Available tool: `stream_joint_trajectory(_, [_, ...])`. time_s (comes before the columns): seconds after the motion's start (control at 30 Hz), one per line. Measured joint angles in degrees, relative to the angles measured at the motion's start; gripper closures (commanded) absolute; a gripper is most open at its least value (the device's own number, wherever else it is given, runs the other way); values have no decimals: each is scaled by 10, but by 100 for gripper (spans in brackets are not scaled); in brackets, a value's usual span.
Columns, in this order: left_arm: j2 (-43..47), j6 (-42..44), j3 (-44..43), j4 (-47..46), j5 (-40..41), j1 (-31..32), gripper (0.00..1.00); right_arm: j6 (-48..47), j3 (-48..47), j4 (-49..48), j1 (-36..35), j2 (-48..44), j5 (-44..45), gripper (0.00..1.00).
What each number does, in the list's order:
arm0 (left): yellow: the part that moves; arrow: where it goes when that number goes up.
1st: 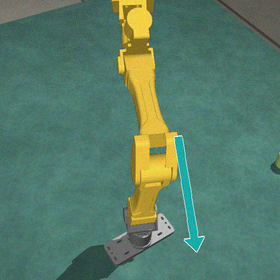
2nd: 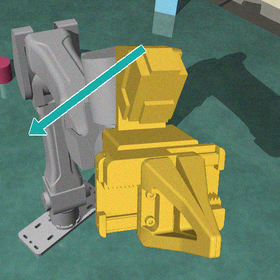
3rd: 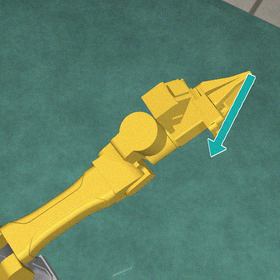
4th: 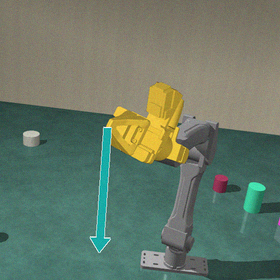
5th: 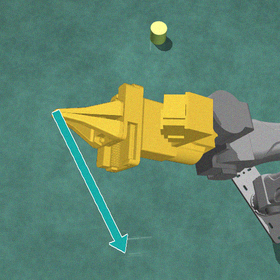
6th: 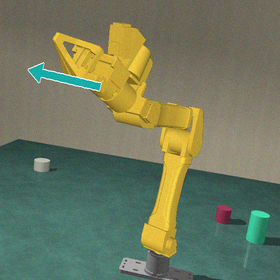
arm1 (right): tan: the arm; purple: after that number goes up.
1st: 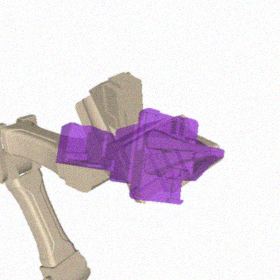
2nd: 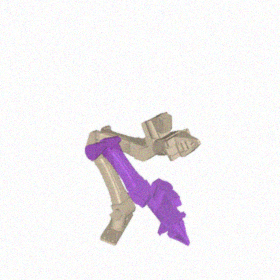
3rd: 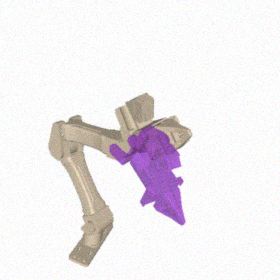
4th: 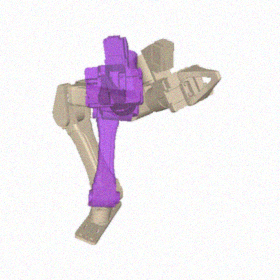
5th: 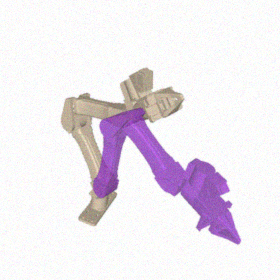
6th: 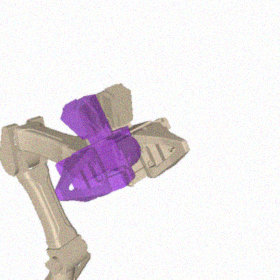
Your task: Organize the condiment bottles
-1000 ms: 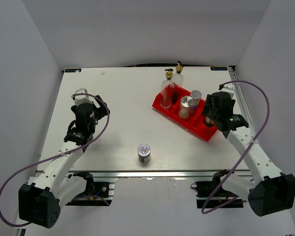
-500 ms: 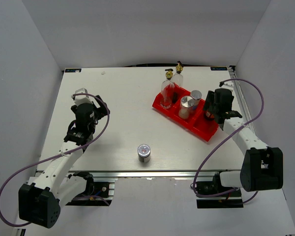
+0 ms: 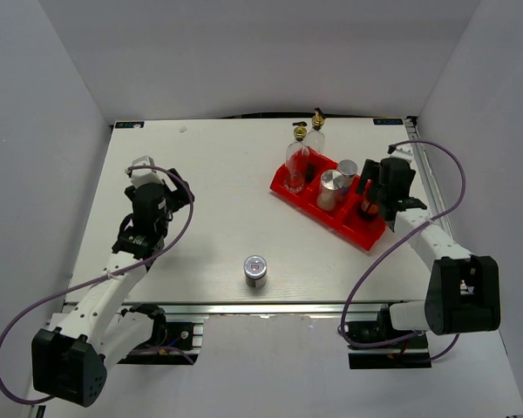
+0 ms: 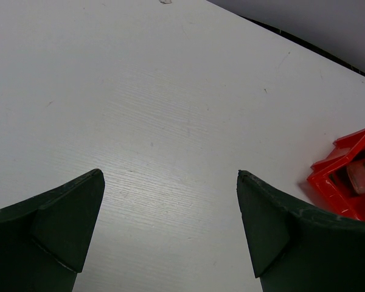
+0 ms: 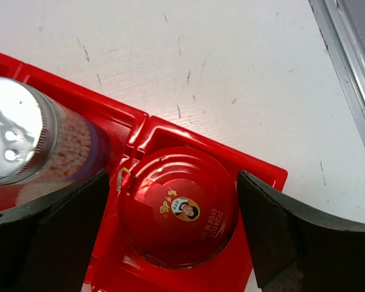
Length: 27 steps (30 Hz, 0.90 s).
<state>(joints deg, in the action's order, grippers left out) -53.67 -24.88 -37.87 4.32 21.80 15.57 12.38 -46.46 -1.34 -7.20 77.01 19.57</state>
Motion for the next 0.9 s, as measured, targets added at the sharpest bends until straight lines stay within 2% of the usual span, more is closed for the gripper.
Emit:
stream_joint_trajectory(0.3, [2, 0, 0, 0, -2, 0, 2, 1, -25, 40, -1, -71, -7, 11])
stream_joint_trajectory(0.43, [3, 0, 0, 3, -2, 0, 2, 0, -36, 84, -36, -141, -11, 11])
stream_joint_trajectory(0.57, [3, 0, 0, 4, -3, 0, 2, -18, -58, 123, -153, -191, -26, 11])
stream_joint_trajectory(0.67, [3, -1, 0, 4, -4, 0, 2, -37, -61, 138, -241, -200, -91, 11])
stream_joint_trajectory(0.77, [3, -2, 0, 4, -5, 0, 2, -59, -61, 154, -314, -180, -173, 11])
stream_joint_trajectory(0.9, [3, -3, 0, 4, -12, 0, 2, -99, -61, 163, -403, -120, -226, 11])
